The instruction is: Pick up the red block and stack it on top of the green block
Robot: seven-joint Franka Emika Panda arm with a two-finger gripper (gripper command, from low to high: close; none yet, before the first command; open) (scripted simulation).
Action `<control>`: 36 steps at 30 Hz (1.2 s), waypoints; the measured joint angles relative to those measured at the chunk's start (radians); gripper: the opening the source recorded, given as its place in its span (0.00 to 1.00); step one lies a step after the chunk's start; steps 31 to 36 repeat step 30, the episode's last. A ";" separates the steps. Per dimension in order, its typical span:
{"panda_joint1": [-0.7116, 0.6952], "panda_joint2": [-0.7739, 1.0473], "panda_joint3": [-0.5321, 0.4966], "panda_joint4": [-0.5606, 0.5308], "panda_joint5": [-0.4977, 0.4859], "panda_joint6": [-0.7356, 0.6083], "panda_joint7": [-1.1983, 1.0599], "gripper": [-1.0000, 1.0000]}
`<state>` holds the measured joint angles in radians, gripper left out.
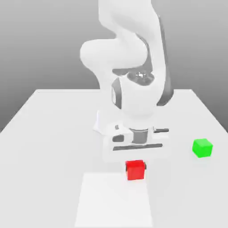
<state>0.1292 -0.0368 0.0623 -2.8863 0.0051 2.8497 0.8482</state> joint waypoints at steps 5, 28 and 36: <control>0.132 -0.053 0.060 0.014 0.030 -0.065 -0.173 0.00; 0.592 0.125 0.276 0.098 -0.123 0.018 -0.656 1.00; 0.592 0.125 0.276 0.098 -0.123 0.018 -0.656 1.00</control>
